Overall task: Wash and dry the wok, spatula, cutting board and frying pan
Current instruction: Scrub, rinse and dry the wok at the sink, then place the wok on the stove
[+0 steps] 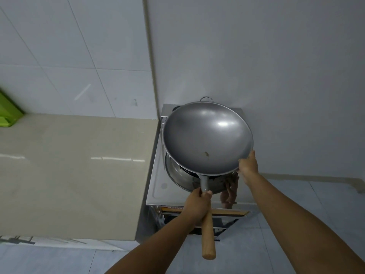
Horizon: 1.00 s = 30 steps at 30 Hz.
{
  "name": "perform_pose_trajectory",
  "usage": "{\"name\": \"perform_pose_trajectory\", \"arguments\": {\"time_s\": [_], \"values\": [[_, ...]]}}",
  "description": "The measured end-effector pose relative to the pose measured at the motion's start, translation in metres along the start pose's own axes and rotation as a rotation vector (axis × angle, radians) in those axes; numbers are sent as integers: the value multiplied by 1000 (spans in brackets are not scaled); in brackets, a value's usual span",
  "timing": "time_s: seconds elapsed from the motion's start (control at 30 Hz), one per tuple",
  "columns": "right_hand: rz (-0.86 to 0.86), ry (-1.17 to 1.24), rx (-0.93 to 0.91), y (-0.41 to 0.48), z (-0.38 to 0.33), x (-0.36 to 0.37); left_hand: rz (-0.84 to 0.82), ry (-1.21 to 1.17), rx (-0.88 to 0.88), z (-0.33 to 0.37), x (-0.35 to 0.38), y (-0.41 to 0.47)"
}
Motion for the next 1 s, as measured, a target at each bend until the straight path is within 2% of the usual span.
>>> {"name": "perform_pose_trajectory", "arguments": {"time_s": [0.2, 0.3, 0.4, 0.5, 0.67, 0.83, 1.0], "values": [[50, -139, -85, -26, -7, 11, -11, 103, -1, 3, -9, 0], [45, -418, -59, -41, -4, 15, 49, 253, 47, 13, -23, 0], [-16, -706, -183, -62, -10, 25, 166, 405, 43, 15, -55, -2], [-121, -884, -334, -84, -18, 53, 311, 520, -21, -2, -100, -4], [-361, -1011, -523, -135, -28, 132, 444, 712, -133, -32, -176, -28], [-611, -1095, -584, -194, -20, 213, 505, 794, -266, -82, -234, -56], [-812, -1167, -528, -257, 0, 289, 554, 812, -364, -146, -293, -99]]}}
Point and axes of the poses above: each hand's wrist, its own y-axis towards the middle knuckle, its own x-axis out of the palm, z = x × y, the point moved 7 cm from there along y, towards the middle knuckle, and after that the axes turned 12 degrees about y, right-handed, at the moved point
